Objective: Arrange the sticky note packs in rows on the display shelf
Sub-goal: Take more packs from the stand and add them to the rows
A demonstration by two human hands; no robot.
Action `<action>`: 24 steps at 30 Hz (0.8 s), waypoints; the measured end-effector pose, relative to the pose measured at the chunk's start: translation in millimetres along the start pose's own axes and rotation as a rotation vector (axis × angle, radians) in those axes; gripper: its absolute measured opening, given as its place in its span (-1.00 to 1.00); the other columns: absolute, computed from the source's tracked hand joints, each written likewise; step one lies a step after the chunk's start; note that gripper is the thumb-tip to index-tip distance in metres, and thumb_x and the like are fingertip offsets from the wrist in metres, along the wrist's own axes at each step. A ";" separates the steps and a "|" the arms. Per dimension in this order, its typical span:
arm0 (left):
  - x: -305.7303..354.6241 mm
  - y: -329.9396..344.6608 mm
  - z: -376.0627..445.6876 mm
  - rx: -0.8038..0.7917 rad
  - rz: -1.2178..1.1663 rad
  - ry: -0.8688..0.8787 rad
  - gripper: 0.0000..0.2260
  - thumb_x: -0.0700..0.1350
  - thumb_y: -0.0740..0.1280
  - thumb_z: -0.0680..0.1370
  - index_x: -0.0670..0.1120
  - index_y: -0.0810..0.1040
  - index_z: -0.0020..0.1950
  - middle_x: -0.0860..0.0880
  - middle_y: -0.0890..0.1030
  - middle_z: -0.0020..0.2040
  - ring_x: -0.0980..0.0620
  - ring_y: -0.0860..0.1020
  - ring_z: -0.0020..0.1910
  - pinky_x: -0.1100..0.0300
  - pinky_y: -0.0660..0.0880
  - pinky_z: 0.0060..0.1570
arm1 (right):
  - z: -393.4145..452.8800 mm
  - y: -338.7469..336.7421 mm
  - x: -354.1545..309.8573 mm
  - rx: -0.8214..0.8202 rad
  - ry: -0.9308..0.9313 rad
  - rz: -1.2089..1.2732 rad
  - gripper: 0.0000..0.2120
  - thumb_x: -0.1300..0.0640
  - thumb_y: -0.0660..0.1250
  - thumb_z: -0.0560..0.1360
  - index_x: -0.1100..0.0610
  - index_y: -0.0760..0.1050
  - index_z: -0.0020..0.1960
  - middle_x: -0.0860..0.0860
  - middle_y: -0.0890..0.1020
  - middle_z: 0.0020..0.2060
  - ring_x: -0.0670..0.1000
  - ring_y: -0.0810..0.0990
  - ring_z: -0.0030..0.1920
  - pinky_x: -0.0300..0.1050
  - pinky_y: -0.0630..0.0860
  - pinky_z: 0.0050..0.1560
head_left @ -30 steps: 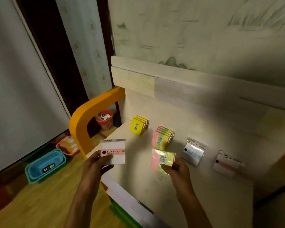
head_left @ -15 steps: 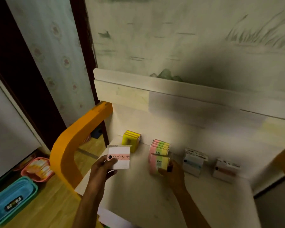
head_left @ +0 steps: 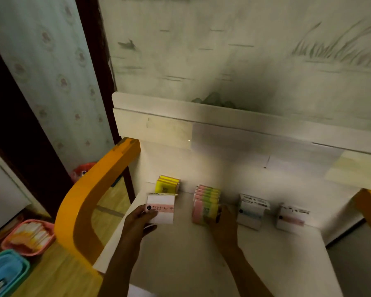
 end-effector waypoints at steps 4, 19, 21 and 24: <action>-2.9 4.3 6.8 -0.036 0.024 -0.018 -0.79 -0.26 0.36 0.54 -0.12 0.60 0.16 -0.13 0.67 0.06 -0.13 0.62 0.05 0.17 0.59 -0.17 | 3.4 3.5 -1.1 0.005 -0.007 0.000 -0.77 -0.01 0.51 0.39 -0.09 0.46 -0.10 -0.10 0.62 -0.14 -0.07 0.59 -0.14 -0.04 0.57 -0.13; -11.1 38.7 2.9 -0.201 0.055 -0.037 -0.87 -0.23 0.31 0.58 -0.04 0.61 0.05 -0.13 0.66 0.04 -0.12 0.61 0.07 0.12 0.61 -0.10 | -4.8 -8.2 -6.0 -0.032 0.074 -0.030 -0.72 -0.08 0.48 0.42 -0.03 0.40 -0.06 -0.11 0.52 -0.19 -0.10 0.52 -0.19 -0.22 0.42 -0.29; -14.3 40.7 2.5 -0.213 0.056 -0.036 -0.86 -0.23 0.32 0.58 -0.04 0.61 0.05 -0.13 0.66 0.05 -0.12 0.61 0.07 0.11 0.60 -0.08 | -7.2 -15.0 -5.8 0.007 0.073 -0.060 -0.73 -0.01 0.49 0.44 0.03 0.44 0.01 -0.05 0.55 -0.16 -0.05 0.54 -0.17 -0.20 0.44 -0.26; -22.1 45.4 1.4 -0.245 0.055 -0.059 -0.86 -0.22 0.33 0.58 -0.08 0.62 0.09 -0.16 0.66 0.06 -0.14 0.61 0.08 0.11 0.60 -0.09 | -13.5 -27.0 -9.5 0.039 0.038 -0.085 -0.81 0.12 0.47 0.45 0.12 0.57 0.03 -0.06 0.60 -0.18 -0.07 0.60 -0.17 -0.14 0.59 -0.11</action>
Point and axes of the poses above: each hand's wrist, its own z-axis towards the middle knuckle, its own y-axis out of the palm, x = y × z, the point moved 7 cm from there along z, towards the middle knuckle
